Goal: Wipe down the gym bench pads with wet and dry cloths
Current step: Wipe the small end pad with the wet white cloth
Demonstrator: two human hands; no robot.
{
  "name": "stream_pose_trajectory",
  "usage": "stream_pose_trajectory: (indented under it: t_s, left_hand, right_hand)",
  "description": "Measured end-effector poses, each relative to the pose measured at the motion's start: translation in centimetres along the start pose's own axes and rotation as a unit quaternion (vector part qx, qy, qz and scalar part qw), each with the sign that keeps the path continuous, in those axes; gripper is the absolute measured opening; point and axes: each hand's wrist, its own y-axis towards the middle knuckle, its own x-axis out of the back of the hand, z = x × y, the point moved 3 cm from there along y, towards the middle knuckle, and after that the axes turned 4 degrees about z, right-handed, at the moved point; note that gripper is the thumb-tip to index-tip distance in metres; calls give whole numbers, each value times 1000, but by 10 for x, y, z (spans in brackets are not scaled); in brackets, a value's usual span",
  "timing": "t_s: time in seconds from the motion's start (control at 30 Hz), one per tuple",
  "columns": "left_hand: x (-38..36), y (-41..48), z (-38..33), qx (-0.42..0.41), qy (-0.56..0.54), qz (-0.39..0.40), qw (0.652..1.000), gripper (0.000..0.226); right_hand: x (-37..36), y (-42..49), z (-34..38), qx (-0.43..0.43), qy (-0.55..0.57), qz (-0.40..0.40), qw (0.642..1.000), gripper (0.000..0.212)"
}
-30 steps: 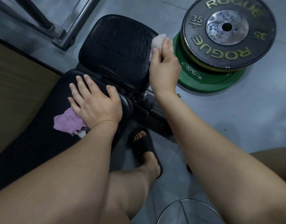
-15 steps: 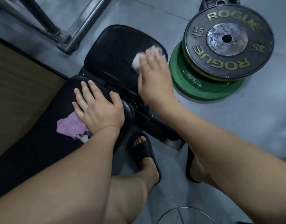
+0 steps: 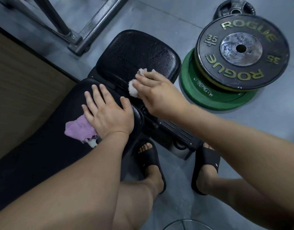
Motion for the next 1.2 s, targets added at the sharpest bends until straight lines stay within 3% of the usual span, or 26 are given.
stream_pose_trajectory:
  t_s: [0.07, 0.2, 0.33, 0.4, 0.57, 0.73, 0.87, 0.97, 1.07, 1.2]
  left_hand:
    - [0, 0, 0, 0, -1, 0, 1000, 75]
    - [0, 0, 0, 2, -2, 0, 1000, 75]
    - [-1, 0, 0, 1, -2, 2, 1000, 75]
    - [-1, 1, 1, 3, -1, 2, 1000, 75]
    - [-1, 1, -1, 9, -9, 8, 1000, 76]
    - [-2, 2, 1, 11, -6, 13, 1000, 75]
    - [-1, 2, 1, 12, -7, 23, 1000, 75]
    - [1, 2, 1, 14, -11, 37, 999, 76]
    - [3, 4, 0, 9, -15, 53, 998, 78]
    - [12, 1, 1, 11, -28, 100, 994, 79]
  right_hand:
    - [6, 22, -23, -15, -30, 2, 999, 33]
    - [10, 68, -47, -155, -60, -28, 986, 32]
    - [-11, 51, 5, 3, -5, 34, 999, 43]
    - [-6, 67, -14, 12, -33, 38, 999, 40]
    - [1, 120, -54, -158, -81, 72, 981, 37]
    - [-13, 105, 2, 34, -27, 87, 995, 40]
    - [-10, 156, -31, -29, -82, 115, 990, 34]
    - [-15, 169, -17, -67, -62, 110, 990, 36]
    - [-18, 147, 0, -19, -51, 115, 992, 40]
    - [-6, 124, 4, 37, -66, 120, 990, 29]
